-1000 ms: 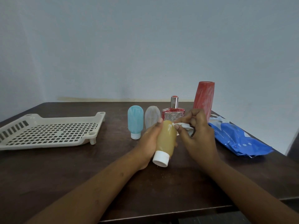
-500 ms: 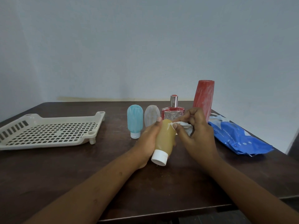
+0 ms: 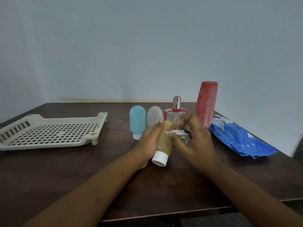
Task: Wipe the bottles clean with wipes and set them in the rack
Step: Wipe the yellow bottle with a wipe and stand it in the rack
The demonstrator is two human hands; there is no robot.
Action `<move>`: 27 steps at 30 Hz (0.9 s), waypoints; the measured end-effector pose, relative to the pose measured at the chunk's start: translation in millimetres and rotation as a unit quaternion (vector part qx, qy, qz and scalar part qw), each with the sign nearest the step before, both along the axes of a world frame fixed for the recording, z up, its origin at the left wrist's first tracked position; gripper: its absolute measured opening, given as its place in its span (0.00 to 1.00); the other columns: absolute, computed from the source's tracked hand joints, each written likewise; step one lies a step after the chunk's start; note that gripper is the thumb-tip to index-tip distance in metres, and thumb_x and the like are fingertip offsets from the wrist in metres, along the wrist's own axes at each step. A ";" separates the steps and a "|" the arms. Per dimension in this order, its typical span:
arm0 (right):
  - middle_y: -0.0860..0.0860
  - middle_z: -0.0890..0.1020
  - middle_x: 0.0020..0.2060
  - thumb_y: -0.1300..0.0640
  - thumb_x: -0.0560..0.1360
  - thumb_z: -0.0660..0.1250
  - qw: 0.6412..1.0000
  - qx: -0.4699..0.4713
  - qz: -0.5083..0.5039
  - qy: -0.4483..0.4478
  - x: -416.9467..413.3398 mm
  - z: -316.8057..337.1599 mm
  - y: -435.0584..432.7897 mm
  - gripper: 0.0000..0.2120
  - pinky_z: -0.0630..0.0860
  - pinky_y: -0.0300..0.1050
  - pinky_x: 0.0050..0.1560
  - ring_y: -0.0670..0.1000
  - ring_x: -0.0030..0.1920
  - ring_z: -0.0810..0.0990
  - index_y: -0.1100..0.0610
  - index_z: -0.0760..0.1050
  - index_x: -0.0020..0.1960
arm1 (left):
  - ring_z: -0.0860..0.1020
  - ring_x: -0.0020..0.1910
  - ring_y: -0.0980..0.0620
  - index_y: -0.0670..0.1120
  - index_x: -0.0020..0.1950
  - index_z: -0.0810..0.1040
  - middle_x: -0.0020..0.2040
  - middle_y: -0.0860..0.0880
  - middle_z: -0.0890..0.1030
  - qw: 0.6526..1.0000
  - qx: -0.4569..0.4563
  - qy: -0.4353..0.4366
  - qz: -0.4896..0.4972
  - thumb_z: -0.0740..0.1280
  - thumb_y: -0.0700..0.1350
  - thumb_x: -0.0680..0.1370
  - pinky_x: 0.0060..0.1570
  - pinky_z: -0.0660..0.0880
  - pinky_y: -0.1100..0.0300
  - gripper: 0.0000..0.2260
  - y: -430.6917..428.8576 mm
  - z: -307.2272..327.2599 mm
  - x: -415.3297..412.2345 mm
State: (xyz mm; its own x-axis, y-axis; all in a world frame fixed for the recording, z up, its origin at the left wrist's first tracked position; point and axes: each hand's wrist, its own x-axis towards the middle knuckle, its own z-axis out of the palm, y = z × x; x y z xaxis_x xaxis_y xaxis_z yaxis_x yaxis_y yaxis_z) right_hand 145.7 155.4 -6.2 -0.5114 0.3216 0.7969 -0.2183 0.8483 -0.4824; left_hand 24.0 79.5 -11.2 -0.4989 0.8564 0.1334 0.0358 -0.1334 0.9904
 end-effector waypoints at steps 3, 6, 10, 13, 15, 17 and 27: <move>0.46 0.78 0.39 0.67 0.71 0.70 1.000 0.002 0.000 0.001 1.0 -0.8 2.6 0.16 0.77 0.39 0.37 0.46 0.41 0.81 0.51 0.66 0.47 | 0.80 0.45 0.48 0.46 0.56 0.78 0.46 0.45 0.81 1.000 0.001 -0.001 0.016 0.56 0.61 0.78 0.48 0.76 0.52 0.21 0.9 0.9 2.4; 0.49 0.80 0.40 0.67 0.72 0.69 0.999 -0.034 -0.031 0.026 0.8 1.1 9.6 0.17 0.74 0.32 0.38 0.44 0.41 0.81 0.48 0.65 0.45 | 0.81 0.41 0.47 0.43 0.62 0.76 0.46 0.42 0.82 0.999 0.015 -0.047 -0.002 0.59 0.63 0.72 0.41 0.79 0.55 0.29 2.4 -0.9 2.0; 0.49 0.82 0.42 0.65 0.73 0.70 0.996 -0.044 -0.064 0.045 -0.2 3.6 12.2 0.18 0.72 0.28 0.39 0.42 0.43 0.81 0.46 0.65 0.46 | 0.81 0.33 0.50 0.44 0.59 0.75 0.39 0.43 0.82 0.996 0.021 -0.068 -0.045 0.59 0.61 0.74 0.29 0.77 0.62 0.24 2.4 -0.9 4.3; 0.45 0.82 0.44 0.64 0.74 0.69 0.998 -0.019 -0.041 0.039 -1.3 3.4 4.4 0.18 0.75 0.30 0.41 0.40 0.45 0.81 0.44 0.65 0.47 | 0.81 0.37 0.49 0.46 0.59 0.76 0.43 0.43 0.82 0.998 0.033 -0.056 -0.025 0.59 0.61 0.75 0.33 0.77 0.59 0.23 4.1 -1.2 4.2; 0.43 0.81 0.46 0.64 0.74 0.69 1.000 0.003 -0.016 0.022 -1.5 2.6 -0.1 0.17 0.78 0.34 0.45 0.41 0.49 0.81 0.45 0.66 0.47 | 0.80 0.41 0.50 0.48 0.54 0.78 0.44 0.45 0.82 0.999 0.036 -0.032 0.004 0.58 0.60 0.76 0.39 0.77 0.57 0.20 4.0 -1.5 2.4; 0.42 0.81 0.46 0.62 0.74 0.68 1.000 0.021 0.010 0.003 -1.0 1.4 -2.6 0.13 0.78 0.38 0.48 0.42 0.50 0.81 0.48 0.67 0.48 | 0.80 0.45 0.49 0.48 0.52 0.78 0.46 0.45 0.82 0.999 0.035 -0.016 0.036 0.55 0.58 0.80 0.46 0.77 0.54 0.18 3.5 -1.1 0.5; 0.47 0.83 0.44 0.71 0.71 0.67 0.997 0.032 0.066 -0.019 1.4 -0.8 -0.5 0.14 0.78 0.39 0.51 0.42 0.51 0.81 0.55 0.68 0.44 | 0.79 0.55 0.42 0.44 0.67 0.72 0.58 0.40 0.79 0.987 0.056 -0.073 0.130 0.56 0.61 0.79 0.55 0.77 0.48 0.26 7.0 2.4 -8.1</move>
